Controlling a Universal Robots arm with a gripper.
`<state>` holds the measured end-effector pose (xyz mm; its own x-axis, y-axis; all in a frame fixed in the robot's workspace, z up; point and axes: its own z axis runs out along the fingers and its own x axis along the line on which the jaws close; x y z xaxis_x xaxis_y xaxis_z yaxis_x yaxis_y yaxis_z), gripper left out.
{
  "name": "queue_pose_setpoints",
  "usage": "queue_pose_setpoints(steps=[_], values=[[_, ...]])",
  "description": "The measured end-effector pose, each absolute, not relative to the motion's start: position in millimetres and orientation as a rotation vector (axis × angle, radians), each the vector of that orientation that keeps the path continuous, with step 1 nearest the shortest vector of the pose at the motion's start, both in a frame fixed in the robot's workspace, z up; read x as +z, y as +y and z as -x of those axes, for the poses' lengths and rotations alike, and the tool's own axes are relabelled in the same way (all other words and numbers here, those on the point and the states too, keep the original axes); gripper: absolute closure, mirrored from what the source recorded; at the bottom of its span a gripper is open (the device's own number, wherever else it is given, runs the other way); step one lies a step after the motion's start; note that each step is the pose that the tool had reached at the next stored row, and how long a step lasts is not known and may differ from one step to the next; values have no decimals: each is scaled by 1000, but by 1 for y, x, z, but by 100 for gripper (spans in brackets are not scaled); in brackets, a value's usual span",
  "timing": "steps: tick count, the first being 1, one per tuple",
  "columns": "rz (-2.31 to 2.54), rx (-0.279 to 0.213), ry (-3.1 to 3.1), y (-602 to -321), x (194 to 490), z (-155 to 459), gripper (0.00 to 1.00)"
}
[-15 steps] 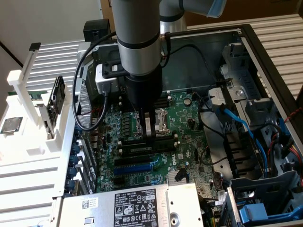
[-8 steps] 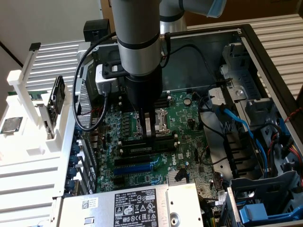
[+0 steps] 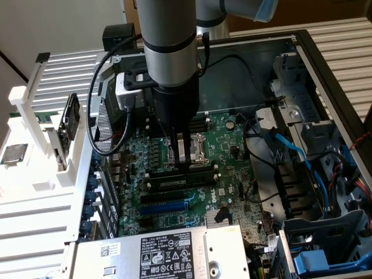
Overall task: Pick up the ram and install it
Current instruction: 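Press down the ram until it locks into place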
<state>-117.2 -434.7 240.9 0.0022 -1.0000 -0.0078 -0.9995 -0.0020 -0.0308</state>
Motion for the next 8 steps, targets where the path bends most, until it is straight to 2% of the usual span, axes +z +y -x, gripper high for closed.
queue_pose_setpoints(steps=[8], values=[[2204,-25,2200,-435,254,117,90]])
